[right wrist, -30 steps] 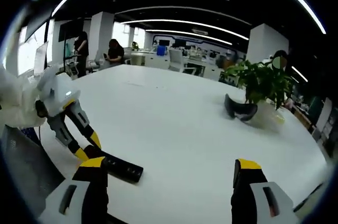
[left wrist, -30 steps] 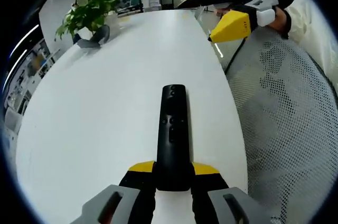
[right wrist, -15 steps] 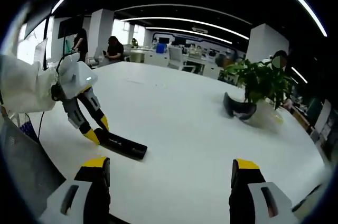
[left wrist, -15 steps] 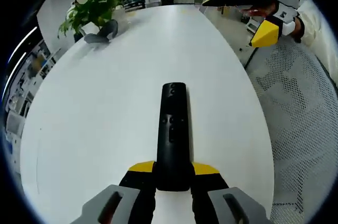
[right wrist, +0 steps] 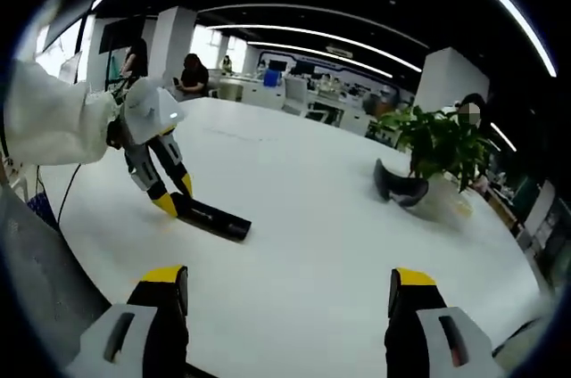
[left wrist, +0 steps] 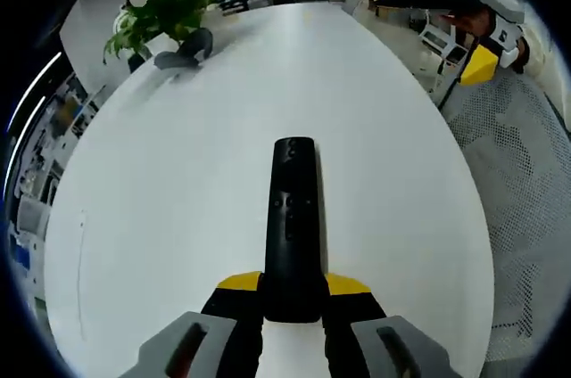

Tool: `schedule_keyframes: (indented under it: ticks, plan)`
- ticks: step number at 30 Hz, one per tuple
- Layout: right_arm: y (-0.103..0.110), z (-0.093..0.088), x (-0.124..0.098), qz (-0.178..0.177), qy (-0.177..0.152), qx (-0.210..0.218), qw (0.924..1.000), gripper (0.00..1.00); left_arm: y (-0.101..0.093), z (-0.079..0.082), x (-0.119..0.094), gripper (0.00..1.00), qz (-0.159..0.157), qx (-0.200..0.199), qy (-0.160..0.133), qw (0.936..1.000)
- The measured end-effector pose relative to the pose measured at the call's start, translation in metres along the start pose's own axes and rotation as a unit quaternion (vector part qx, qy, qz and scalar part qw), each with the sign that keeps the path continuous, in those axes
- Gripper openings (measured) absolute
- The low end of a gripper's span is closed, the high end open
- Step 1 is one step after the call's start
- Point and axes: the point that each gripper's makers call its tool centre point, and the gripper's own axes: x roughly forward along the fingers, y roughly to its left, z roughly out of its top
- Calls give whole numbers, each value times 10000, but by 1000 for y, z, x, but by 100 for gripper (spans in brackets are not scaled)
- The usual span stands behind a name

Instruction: Press the specified remote control buttons in sequence, fully releasing each button before pressing the next.

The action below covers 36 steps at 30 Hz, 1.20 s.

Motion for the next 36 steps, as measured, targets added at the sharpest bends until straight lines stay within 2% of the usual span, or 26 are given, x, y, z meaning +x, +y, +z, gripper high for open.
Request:
schedule_keyframes:
  ticks: [7,21,36]
  plan:
    - [4,-2,1,53,57,-92,9999,93,24,1,-2,24,31,-132,-16,9999]
    - [5,-7,2,76,186,-148,9997,93,74,5,2,24,241,89,183,9995]
    - [7,-13,5,130,364,-219,9990,92,110,-2,7,24,369,105,375,9986]
